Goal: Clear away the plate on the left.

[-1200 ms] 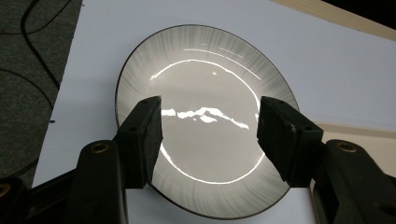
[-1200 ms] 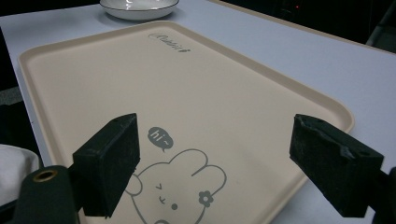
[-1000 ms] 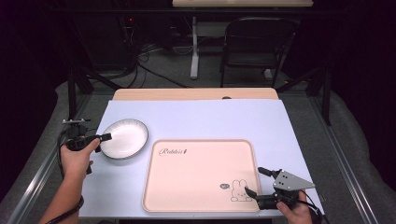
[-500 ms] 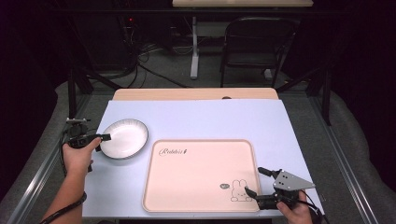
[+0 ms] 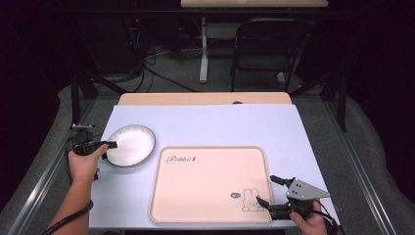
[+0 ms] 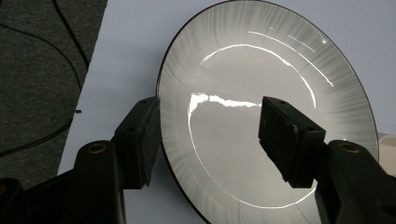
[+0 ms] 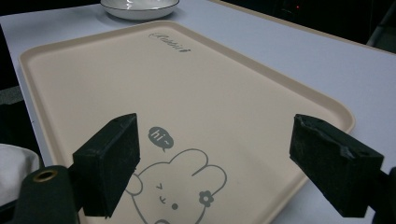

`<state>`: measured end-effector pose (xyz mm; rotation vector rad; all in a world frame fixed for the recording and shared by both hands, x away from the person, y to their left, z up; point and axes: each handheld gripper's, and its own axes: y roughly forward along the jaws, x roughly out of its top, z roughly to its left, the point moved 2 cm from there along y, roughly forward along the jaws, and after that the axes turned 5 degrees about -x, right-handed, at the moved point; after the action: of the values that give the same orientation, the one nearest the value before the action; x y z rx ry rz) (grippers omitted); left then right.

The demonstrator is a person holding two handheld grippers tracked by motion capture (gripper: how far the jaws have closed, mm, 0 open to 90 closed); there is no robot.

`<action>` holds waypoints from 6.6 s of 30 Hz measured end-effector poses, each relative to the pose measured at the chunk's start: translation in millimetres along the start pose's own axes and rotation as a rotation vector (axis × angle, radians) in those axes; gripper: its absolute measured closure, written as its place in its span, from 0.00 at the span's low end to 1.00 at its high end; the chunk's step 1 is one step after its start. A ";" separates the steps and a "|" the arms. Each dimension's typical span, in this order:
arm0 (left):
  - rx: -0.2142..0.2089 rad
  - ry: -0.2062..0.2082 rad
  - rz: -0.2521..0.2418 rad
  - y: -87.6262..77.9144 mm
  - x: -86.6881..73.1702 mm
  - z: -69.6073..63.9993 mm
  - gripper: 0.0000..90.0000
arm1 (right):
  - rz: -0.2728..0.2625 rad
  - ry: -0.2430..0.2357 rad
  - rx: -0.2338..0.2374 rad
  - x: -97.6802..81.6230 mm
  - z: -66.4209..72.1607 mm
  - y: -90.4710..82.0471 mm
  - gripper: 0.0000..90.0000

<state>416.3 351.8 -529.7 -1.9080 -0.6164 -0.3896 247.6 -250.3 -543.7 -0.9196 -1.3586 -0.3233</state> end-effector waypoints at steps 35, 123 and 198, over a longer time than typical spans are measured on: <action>-0.045 -0.179 0.104 19.7 0.5 18.2 0.64 | 0.004 -0.001 0.003 0.0 -0.3 0.7 0.17; -0.100 -0.304 0.109 -19.5 34.1 13.8 0.93 | 0.006 -0.003 0.005 0.0 -0.2 0.7 0.17; -0.294 -0.058 0.201 -15.9 47.9 -93.4 0.91 | 0.004 -0.005 0.005 -0.1 -0.2 0.4 0.17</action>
<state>446.9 282.9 -455.0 -2.2463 -0.4155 -0.3084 248.0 -250.2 -544.0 -0.9199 -1.3610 -0.3149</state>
